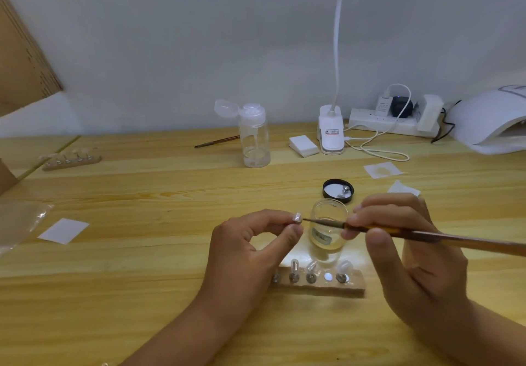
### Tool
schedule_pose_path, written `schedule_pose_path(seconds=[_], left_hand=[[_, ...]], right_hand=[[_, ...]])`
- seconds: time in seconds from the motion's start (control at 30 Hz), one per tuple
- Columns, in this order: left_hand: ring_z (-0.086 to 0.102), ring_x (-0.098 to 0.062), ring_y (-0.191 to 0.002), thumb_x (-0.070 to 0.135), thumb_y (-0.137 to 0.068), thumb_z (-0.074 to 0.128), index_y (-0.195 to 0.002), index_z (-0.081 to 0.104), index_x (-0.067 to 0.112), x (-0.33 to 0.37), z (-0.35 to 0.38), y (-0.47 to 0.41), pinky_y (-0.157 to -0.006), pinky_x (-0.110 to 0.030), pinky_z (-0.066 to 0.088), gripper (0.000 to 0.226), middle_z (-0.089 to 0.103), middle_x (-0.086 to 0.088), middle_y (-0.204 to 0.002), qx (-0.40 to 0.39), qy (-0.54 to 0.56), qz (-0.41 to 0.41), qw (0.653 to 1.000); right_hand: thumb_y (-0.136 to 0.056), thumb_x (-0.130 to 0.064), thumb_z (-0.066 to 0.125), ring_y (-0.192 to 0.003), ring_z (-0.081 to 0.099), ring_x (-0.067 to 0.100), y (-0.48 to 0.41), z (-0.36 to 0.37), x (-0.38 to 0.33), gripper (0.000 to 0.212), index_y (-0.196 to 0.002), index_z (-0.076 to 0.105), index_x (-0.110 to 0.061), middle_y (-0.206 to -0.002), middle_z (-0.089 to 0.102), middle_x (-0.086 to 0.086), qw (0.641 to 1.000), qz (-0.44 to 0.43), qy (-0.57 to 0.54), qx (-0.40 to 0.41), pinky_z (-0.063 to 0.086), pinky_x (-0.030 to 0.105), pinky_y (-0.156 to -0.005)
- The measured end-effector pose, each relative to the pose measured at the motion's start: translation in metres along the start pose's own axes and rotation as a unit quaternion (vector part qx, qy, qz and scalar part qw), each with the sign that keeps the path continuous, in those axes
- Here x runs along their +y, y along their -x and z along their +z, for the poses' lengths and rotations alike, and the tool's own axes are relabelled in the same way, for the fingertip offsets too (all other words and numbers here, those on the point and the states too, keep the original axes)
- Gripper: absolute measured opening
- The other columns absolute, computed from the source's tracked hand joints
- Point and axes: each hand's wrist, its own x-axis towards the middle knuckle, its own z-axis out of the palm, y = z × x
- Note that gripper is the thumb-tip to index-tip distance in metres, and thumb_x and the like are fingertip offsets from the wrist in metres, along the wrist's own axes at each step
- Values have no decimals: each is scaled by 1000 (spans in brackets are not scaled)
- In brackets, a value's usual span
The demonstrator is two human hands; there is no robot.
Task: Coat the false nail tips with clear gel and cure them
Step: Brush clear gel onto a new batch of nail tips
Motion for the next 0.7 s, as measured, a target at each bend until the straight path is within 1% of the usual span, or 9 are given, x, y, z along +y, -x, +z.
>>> schedule_pose_path(seconds=[0.1,0.13,0.2,0.23,0.33,0.4,0.5,0.6,0.7], left_hand=[[71,-1,-81,23,-79,80,-84,78,28,1,0,1,-76,-7,44,8,75,16,-80,-13,15,4,1000],[71,-3,-84,27,-79,80,-84,78,28,2,0,1,-78,-12,46,5,76,15,-82,-28,20,10,999],[69,-8,-93,35,-79,79,-84,77,29,4,2,4,-83,-28,49,9,75,16,-88,-74,18,30,997],[68,-11,-97,35,-79,78,-84,77,28,5,3,5,-82,-35,50,9,74,16,-92,-100,18,41,994],[63,-15,-104,34,-75,78,-81,76,28,7,10,6,-85,-45,48,9,70,16,-97,-151,4,52,987],[61,-16,-105,35,-73,79,-80,75,31,6,12,6,-86,-46,48,9,66,16,-96,-163,-8,43,986],[58,-14,-104,42,-71,75,-83,74,32,5,14,5,-84,-43,47,15,63,17,-95,-178,-22,36,983],[58,-12,-103,39,-72,75,-83,73,32,4,14,5,-78,-39,47,13,62,18,-95,-180,-28,28,983],[58,-12,-102,35,-73,74,-82,73,32,3,14,5,-76,-37,47,10,61,17,-95,-183,-31,19,982]], right_hand=[[-104,-35,43,-92,63,29,-4,-3,2,19,-100,60,-27,-89,64,-16,999,36,5,23,46,48,-79],[-103,-32,44,-90,64,30,-5,-3,4,17,-98,60,-29,-89,64,-15,998,51,7,28,47,45,-80],[-100,-25,46,-88,64,28,-7,-3,6,16,-97,60,-29,-88,65,-8,996,76,2,37,47,36,-82],[-99,-23,45,-88,65,25,-7,-3,7,16,-98,60,-28,-87,65,-4,996,84,-3,39,47,32,-83],[-99,-20,46,-88,65,25,-8,-2,8,16,-98,61,-25,-87,65,-1,995,94,-10,39,46,27,-83],[-98,-19,46,-86,66,19,-8,-1,8,15,-98,61,-23,-86,65,3,995,93,-10,35,46,22,-83],[-97,-17,46,-84,65,10,-9,-1,8,15,-98,61,-19,-86,64,6,996,88,-13,32,46,17,-82],[-97,-18,46,-85,65,12,-9,-1,8,15,-97,61,-18,-86,64,5,996,88,-5,33,46,19,-82],[-97,-17,46,-84,64,8,-9,-1,7,15,-96,61,-16,-86,63,6,996,87,-4,31,45,16,-82]])
